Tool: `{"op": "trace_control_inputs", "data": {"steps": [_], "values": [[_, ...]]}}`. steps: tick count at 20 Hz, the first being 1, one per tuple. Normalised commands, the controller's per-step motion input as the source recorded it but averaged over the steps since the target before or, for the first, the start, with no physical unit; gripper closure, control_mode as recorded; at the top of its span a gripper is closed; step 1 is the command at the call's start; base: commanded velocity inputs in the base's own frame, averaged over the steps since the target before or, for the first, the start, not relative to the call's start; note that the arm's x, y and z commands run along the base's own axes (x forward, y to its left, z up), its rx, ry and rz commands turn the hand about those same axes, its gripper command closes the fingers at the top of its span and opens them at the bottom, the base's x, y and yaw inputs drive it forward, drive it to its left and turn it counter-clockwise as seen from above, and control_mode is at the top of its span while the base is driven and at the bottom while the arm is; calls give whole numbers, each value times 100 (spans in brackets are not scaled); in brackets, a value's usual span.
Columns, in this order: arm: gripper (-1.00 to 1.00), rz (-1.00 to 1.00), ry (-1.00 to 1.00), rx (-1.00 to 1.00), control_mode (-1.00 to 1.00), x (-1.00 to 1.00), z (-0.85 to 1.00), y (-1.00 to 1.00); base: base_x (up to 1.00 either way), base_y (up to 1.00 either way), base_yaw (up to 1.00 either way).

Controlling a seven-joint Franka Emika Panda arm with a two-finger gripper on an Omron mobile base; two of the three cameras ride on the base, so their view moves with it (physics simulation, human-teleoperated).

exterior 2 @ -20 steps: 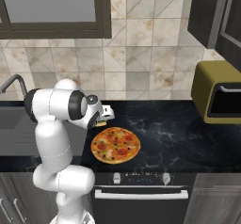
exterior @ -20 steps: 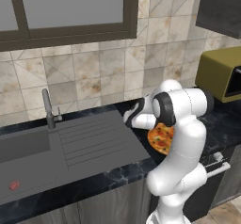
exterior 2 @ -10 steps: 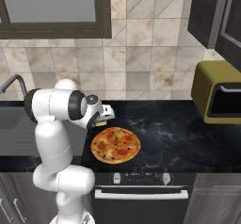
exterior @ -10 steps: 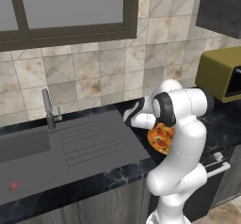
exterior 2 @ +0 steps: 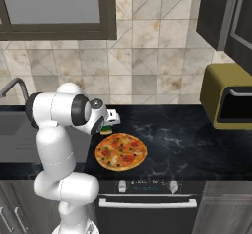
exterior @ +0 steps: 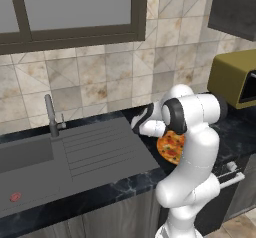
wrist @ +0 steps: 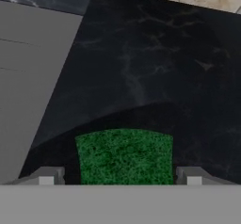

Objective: Open the cabinet. Pick the sponge and place it next to the sink. Then close the cabinet.

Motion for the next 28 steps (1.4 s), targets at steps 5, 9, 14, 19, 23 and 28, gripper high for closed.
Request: {"op": "trace_control_inputs", "data": {"steps": [5, 9, 14, 19, 23, 28], "values": [[-100, 0, 0, 0, -100, -1, 20, 0, 0, 0, 0], [-100, 0, 0, 0, -100, -23, 63, 0, 0, 0, 0], [-100, 0, 0, 0, -100, -57, 80, -1, 0, 0, 0], [-100, -2, 0, 0, -100, -73, 82, 0, 0, 0, 0], [-100, -7, 4, 0, -100, -57, 89, 0, 0, 0, 0], [-100, -9, 1, 0, -100, -70, 89, -3, 0, 0, 0]]}}
